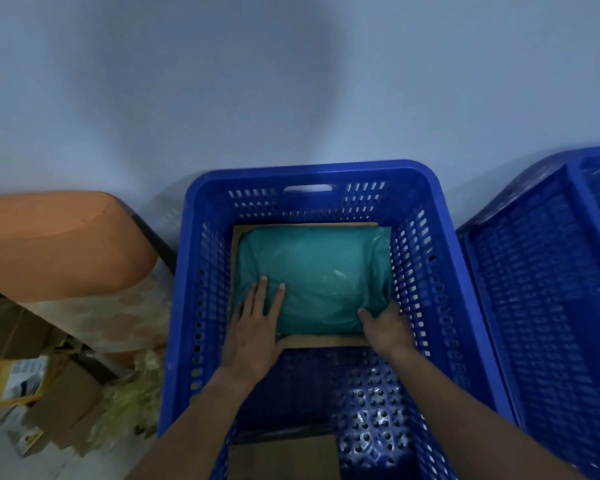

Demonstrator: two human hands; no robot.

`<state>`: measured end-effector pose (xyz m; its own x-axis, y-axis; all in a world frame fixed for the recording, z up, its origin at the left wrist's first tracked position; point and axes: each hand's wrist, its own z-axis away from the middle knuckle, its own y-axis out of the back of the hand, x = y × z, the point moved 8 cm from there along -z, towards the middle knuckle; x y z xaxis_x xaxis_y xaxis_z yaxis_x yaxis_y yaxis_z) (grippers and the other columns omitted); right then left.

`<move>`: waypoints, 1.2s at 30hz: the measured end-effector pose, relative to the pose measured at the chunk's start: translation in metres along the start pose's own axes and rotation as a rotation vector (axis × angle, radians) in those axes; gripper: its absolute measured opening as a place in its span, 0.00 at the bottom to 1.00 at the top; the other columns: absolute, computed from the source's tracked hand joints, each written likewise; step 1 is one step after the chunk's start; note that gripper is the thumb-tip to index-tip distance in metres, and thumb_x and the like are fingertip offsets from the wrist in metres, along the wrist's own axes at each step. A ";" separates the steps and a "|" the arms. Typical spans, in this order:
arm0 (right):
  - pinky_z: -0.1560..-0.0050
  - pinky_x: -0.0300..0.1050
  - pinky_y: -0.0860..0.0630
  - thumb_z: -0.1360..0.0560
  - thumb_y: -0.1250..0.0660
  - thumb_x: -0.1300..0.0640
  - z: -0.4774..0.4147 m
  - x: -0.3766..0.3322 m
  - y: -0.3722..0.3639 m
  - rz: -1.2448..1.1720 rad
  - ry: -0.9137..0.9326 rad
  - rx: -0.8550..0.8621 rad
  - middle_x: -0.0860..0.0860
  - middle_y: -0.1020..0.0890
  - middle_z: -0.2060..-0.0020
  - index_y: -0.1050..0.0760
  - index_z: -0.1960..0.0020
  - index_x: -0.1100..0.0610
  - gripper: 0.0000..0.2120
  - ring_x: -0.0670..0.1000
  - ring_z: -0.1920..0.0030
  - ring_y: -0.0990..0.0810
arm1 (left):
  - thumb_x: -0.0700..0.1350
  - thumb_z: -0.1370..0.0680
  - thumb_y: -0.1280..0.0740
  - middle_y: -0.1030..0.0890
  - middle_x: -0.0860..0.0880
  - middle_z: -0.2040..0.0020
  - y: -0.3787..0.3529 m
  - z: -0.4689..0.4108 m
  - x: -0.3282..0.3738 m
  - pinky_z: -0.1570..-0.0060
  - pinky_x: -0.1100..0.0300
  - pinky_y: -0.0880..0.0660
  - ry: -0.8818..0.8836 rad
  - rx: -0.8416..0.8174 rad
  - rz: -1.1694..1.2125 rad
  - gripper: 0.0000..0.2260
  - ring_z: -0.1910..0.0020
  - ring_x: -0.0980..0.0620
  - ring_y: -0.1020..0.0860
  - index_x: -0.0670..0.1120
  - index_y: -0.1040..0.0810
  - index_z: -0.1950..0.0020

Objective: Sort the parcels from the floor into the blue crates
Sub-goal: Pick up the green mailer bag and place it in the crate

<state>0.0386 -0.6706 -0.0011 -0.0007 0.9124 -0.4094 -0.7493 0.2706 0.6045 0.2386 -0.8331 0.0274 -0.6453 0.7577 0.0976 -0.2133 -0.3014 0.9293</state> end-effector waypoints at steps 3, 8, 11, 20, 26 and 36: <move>0.28 0.56 0.35 0.20 0.37 0.43 -0.006 -0.007 0.005 -0.045 0.049 0.035 0.61 0.40 0.24 0.52 0.20 0.59 0.39 0.62 0.27 0.37 | 0.60 0.19 0.37 0.67 0.43 0.19 0.003 -0.004 0.001 0.22 0.47 0.50 0.006 0.013 -0.002 0.44 0.19 0.44 0.58 0.52 0.69 0.20; 0.27 0.56 0.36 0.20 0.36 0.46 -0.001 -0.008 0.012 -0.095 0.110 -0.007 0.57 0.40 0.23 0.51 0.20 0.58 0.37 0.60 0.26 0.37 | 0.62 0.20 0.37 0.65 0.43 0.19 0.006 -0.005 0.002 0.22 0.45 0.49 0.035 -0.040 0.009 0.45 0.19 0.43 0.57 0.51 0.67 0.19; 0.27 0.56 0.36 0.20 0.38 0.47 0.012 -0.014 0.019 -0.026 0.111 -0.024 0.58 0.42 0.22 0.54 0.20 0.59 0.38 0.60 0.26 0.38 | 0.64 0.20 0.39 0.64 0.43 0.18 0.010 0.002 0.003 0.23 0.44 0.47 0.058 -0.120 0.026 0.43 0.19 0.43 0.55 0.50 0.65 0.18; 0.34 0.55 0.33 0.21 0.40 0.44 0.114 -0.010 0.070 0.172 0.164 -0.072 0.60 0.41 0.24 0.59 0.20 0.59 0.41 0.62 0.30 0.34 | 0.60 0.18 0.40 0.52 0.40 0.18 0.069 0.072 0.042 0.25 0.47 0.40 0.199 -0.296 0.159 0.39 0.21 0.40 0.46 0.49 0.59 0.17; 0.34 0.53 0.32 0.21 0.39 0.46 0.193 0.006 0.122 0.215 0.212 -0.181 0.62 0.33 0.27 0.53 0.21 0.62 0.37 0.62 0.30 0.31 | 0.54 0.17 0.40 0.51 0.42 0.18 0.138 0.139 0.097 0.28 0.44 0.34 0.168 -0.224 0.213 0.33 0.22 0.38 0.43 0.49 0.52 0.17; 0.36 0.52 0.30 0.20 0.39 0.45 0.289 0.081 0.189 0.163 0.204 -0.168 0.61 0.28 0.31 0.42 0.24 0.60 0.30 0.62 0.33 0.27 | 0.50 0.17 0.38 0.34 0.40 0.23 0.199 0.231 0.175 0.39 0.50 0.28 0.124 -0.121 0.363 0.26 0.31 0.40 0.28 0.45 0.39 0.21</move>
<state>0.0881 -0.4573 0.2774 -0.2495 0.8546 -0.4555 -0.8276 0.0560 0.5585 0.2528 -0.6267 0.3113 -0.7763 0.5161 0.3619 -0.0347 -0.6082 0.7930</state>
